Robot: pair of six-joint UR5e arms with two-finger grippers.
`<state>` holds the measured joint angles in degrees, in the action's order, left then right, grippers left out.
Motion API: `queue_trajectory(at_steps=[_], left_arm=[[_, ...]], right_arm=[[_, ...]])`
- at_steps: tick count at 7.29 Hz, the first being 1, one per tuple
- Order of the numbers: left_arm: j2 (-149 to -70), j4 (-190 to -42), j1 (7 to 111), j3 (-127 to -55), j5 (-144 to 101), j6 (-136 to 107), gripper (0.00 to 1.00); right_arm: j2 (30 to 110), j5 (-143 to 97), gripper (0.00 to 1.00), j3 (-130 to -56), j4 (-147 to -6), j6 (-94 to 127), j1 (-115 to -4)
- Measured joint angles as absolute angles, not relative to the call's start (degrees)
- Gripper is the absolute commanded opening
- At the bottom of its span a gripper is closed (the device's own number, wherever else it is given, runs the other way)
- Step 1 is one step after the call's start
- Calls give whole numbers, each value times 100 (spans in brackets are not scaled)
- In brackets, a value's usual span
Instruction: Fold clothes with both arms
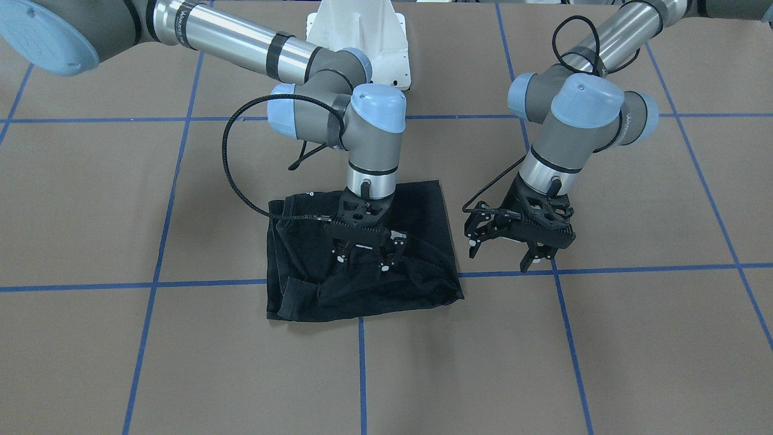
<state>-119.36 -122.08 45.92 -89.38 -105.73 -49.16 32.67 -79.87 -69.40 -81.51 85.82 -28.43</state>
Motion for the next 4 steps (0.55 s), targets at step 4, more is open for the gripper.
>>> queue_trajectory(at_steps=[4], left_arm=[[-11936,-12208,4597,-8938,-10573,-4921,100]], right_arm=[[3289,-7886,26,-6958,-8184,8743,-2545]])
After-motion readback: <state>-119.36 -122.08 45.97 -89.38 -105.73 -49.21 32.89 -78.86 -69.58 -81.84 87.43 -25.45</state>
